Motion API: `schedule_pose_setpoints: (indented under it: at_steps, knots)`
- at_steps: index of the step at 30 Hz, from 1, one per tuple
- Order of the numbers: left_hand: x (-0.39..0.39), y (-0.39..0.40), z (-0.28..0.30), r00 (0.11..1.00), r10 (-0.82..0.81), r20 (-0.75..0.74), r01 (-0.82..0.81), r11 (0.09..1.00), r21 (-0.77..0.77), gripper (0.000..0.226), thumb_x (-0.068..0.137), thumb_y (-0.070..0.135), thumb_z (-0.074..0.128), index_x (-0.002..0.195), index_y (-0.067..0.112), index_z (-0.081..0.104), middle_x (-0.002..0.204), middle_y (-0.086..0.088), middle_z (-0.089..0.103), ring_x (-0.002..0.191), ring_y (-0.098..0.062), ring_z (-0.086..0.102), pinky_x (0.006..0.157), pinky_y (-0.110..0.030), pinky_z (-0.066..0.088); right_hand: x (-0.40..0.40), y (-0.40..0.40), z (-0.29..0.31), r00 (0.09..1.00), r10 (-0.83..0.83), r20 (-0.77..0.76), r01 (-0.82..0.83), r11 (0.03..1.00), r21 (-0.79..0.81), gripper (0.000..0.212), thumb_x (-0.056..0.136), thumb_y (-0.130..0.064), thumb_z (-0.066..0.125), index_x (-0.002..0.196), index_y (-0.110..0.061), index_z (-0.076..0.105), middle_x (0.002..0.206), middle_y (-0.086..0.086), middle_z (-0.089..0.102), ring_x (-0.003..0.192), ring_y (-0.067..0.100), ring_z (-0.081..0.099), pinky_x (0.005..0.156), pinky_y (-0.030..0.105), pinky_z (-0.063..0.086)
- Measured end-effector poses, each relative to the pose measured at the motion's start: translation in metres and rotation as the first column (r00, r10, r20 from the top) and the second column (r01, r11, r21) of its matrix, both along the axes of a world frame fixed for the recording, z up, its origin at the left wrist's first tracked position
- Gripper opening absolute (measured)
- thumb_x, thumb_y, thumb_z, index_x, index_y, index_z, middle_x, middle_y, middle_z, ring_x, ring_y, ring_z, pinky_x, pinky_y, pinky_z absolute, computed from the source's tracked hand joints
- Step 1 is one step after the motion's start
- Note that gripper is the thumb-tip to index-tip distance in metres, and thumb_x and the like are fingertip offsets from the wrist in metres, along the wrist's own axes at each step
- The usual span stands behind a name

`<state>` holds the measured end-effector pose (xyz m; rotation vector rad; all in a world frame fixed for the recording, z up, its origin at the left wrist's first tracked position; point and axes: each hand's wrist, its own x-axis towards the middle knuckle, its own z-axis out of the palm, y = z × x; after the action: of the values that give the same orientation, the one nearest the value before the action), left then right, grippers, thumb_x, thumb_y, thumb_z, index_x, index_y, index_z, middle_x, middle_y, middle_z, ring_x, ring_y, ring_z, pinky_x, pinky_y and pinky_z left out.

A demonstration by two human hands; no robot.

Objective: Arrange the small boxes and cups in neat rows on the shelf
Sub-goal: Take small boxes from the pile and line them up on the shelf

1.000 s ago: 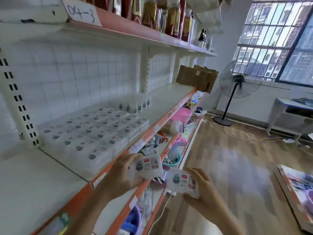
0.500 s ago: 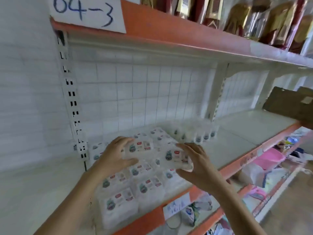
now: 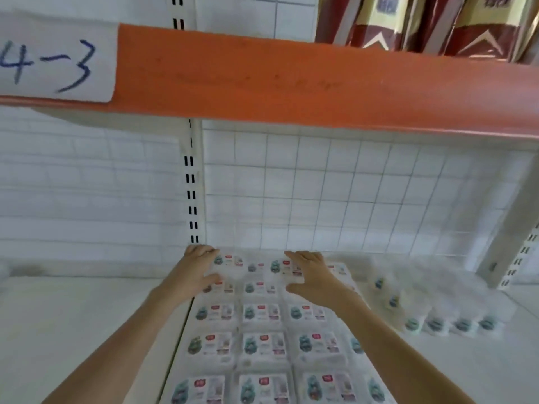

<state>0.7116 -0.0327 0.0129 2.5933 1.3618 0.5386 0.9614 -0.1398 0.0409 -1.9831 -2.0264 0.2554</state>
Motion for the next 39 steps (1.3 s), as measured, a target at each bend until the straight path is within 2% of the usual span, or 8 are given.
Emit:
schedule_pose_setpoints:
  at_steps: [6, 8, 12, 18, 25, 31, 35, 39]
  knots:
    - [-0.004, -0.006, -0.005, 0.994, 0.047, -0.094, -0.031, 0.987, 0.158, 0.045, 0.093, 0.032, 0.049, 0.133, 0.011, 0.043, 0.154, 0.002, 0.004, 0.131, -0.018, 0.027, 0.099, -0.029, 0.04, -0.021, 0.044, -0.016, 0.994, 0.019, -0.111, -0.024, 0.999, -0.048, 0.069, 0.089, -0.022, 0.056, 0.146, -0.019, 0.018, 0.148, 0.004, 0.025, 0.133, 0.027, 0.023, 0.107, 0.037, 0.027]
    - [-0.005, -0.009, -0.008, 0.997, 0.036, -0.061, -0.025, 0.985, 0.172, 0.043, 0.093, 0.029, 0.05, 0.132, 0.012, 0.044, 0.152, 0.002, 0.012, 0.127, -0.018, 0.033, 0.094, -0.029, 0.043, -0.026, 0.048, -0.027, 0.985, 0.017, -0.171, -0.016, 1.0, 0.006, 0.062, 0.09, -0.022, 0.055, 0.143, -0.017, 0.026, 0.145, 0.006, 0.025, 0.127, 0.023, 0.034, 0.104, 0.032, 0.034]
    - [-0.006, -0.009, -0.017, 0.997, 0.017, 0.07, -0.027, 0.988, 0.15, 0.042, 0.092, 0.027, 0.052, 0.131, 0.013, 0.046, 0.137, 0.001, 0.039, 0.122, -0.016, 0.039, 0.095, -0.03, 0.041, -0.03, 0.052, -0.035, 0.949, -0.008, -0.315, 0.029, 0.998, 0.063, 0.046, 0.092, -0.027, 0.054, 0.134, -0.015, 0.042, 0.136, 0.0, 0.025, 0.103, 0.01, 0.041, 0.078, 0.005, 0.036]
    - [0.003, -0.003, -0.02, 0.986, 0.048, 0.159, -0.074, 0.985, 0.159, 0.035, 0.093, 0.022, 0.052, 0.126, 0.011, 0.05, 0.124, 0.001, 0.049, 0.114, -0.014, 0.045, 0.091, -0.021, 0.037, -0.029, 0.06, -0.036, 0.939, -0.022, -0.344, 0.056, 0.995, 0.088, 0.038, 0.091, -0.027, 0.056, 0.128, -0.018, 0.05, 0.131, 0.003, 0.033, 0.116, 0.016, 0.04, 0.091, 0.014, 0.03]
    - [0.004, -0.003, -0.021, 0.976, 0.122, 0.182, -0.149, 0.978, 0.146, 0.028, 0.089, 0.025, 0.057, 0.114, 0.014, 0.049, 0.12, 0.003, 0.054, 0.108, -0.014, 0.051, 0.078, -0.023, 0.043, -0.029, 0.063, -0.04, 0.918, -0.048, -0.394, 0.096, 0.99, 0.102, 0.037, 0.09, -0.023, 0.057, 0.125, -0.018, 0.051, 0.132, 0.003, 0.034, 0.114, 0.016, 0.042, 0.083, 0.014, 0.032]
    - [0.005, -0.006, -0.014, 0.984, 0.139, 0.111, -0.154, 0.978, 0.144, 0.028, 0.09, 0.025, 0.055, 0.115, 0.014, 0.048, 0.121, 0.003, 0.052, 0.107, -0.014, 0.051, 0.077, -0.023, 0.043, -0.033, 0.058, -0.039, 0.943, -0.093, -0.32, 0.13, 0.986, 0.099, 0.039, 0.091, -0.029, 0.054, 0.128, -0.022, 0.048, 0.139, 0.002, 0.036, 0.129, 0.023, 0.03, 0.105, 0.034, 0.03]
    - [0.004, -0.008, -0.007, 0.992, 0.114, 0.054, -0.121, 0.983, 0.142, 0.03, 0.09, 0.014, 0.05, 0.12, 0.015, 0.045, 0.127, 0.002, 0.047, 0.115, -0.015, 0.042, 0.081, -0.024, 0.043, -0.04, 0.044, -0.032, 0.983, -0.094, -0.157, 0.119, 0.981, 0.154, 0.05, 0.095, -0.035, 0.045, 0.139, -0.015, 0.035, 0.145, 0.004, 0.03, 0.134, 0.024, 0.02, 0.109, 0.037, 0.024]
    - [-0.002, -0.022, -0.002, 0.993, 0.071, 0.089, -0.088, 0.975, 0.202, 0.034, 0.089, 0.014, 0.052, 0.122, 0.013, 0.047, 0.128, 0.0, 0.044, 0.113, -0.018, 0.042, 0.083, -0.027, 0.045, -0.044, 0.016, -0.024, 0.996, -0.059, -0.069, 0.074, 0.971, 0.229, 0.047, 0.096, -0.037, 0.042, 0.137, -0.015, 0.037, 0.141, 0.004, 0.037, 0.131, 0.023, 0.028, 0.108, 0.036, 0.029]
